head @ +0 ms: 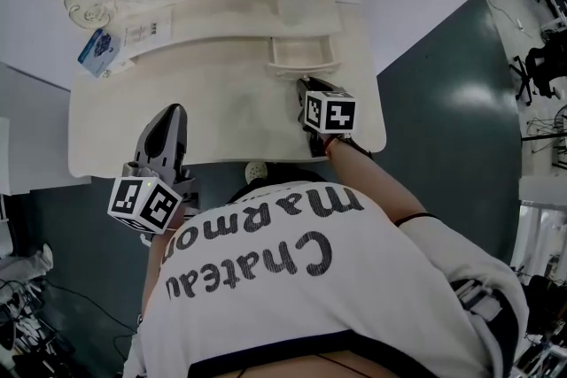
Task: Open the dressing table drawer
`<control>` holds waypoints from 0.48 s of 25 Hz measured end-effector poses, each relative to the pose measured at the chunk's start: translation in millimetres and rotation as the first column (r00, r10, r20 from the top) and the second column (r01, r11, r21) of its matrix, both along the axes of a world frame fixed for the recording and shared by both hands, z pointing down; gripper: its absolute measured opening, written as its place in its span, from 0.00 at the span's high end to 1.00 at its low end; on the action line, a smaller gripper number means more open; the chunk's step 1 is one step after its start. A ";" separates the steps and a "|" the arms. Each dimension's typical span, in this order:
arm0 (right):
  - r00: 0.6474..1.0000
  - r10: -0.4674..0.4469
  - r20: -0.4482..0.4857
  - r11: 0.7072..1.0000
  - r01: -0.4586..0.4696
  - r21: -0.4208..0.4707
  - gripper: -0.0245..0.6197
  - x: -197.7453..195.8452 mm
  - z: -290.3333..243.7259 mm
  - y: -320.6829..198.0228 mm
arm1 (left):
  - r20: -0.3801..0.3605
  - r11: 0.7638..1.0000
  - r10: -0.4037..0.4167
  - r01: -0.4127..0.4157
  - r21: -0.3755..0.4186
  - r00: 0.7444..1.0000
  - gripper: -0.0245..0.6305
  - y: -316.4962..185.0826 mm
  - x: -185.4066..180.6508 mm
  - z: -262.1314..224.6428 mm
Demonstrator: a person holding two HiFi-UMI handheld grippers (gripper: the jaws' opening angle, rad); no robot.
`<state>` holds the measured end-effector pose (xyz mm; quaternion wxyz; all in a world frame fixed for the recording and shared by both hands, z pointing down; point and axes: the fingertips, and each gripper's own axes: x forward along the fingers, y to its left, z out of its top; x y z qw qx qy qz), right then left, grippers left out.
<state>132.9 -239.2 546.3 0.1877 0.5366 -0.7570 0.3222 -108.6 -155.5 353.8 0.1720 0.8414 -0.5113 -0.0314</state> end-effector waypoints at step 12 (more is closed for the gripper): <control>1.000 -0.007 -0.010 1.000 0.007 -0.002 0.80 0.1 0.3 -0.2 | -0.009 1.000 -0.003 0.003 -0.005 1.000 0.93 -5.5 -2.7 3.5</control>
